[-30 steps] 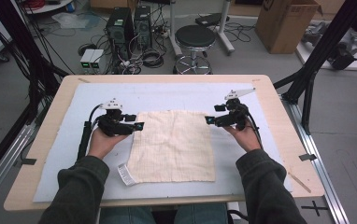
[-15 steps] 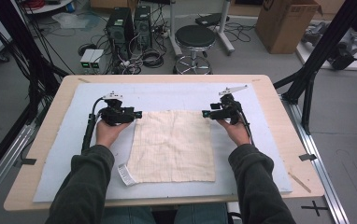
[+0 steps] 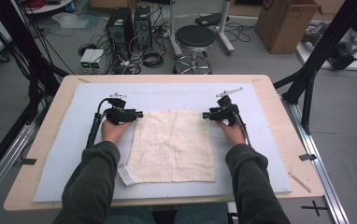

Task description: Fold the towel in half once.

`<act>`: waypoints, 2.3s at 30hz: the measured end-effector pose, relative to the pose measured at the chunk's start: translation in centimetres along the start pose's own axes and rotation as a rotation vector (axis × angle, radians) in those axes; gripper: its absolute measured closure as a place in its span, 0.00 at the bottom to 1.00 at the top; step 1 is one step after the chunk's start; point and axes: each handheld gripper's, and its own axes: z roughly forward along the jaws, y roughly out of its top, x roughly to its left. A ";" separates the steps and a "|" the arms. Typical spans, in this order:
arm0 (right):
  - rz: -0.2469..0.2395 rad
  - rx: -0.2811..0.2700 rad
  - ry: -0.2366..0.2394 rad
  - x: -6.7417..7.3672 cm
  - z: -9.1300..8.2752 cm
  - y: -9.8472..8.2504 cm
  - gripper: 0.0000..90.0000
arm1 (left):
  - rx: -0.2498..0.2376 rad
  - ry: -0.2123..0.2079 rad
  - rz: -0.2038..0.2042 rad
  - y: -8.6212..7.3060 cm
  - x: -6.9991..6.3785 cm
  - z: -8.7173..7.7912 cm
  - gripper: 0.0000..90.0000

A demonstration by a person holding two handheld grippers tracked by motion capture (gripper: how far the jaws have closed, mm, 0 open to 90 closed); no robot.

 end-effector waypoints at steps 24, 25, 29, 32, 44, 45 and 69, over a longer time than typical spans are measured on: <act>-0.010 0.004 0.028 0.5 -0.5 0.5 0.94 | -0.052 -0.011 0.017 0.6 -0.6 -1.4 0.97; -0.017 -0.002 0.035 0.5 -0.7 0.5 0.94 | -0.054 -0.014 0.021 0.7 -0.6 -1.5 0.97; -0.032 -0.021 0.058 0.7 -1.6 0.7 0.94 | -0.074 -0.036 0.051 1.0 -1.1 -2.5 0.97; -0.030 -0.038 0.083 0.7 -2.4 0.8 0.94 | -0.104 -0.049 0.056 1.1 -1.6 -3.3 0.97; -0.068 -0.079 0.171 2.2 -4.6 0.5 0.94 | -0.134 -0.074 0.132 -0.3 -3.3 -5.5 0.97; -0.072 -0.080 0.173 2.3 -4.6 0.3 0.94 | -0.133 -0.078 0.139 -0.5 -3.4 -5.7 0.97; -0.109 -0.063 0.259 5.1 -7.4 -2.6 0.94 | -0.122 -0.110 0.272 -3.9 -5.5 -10.0 0.97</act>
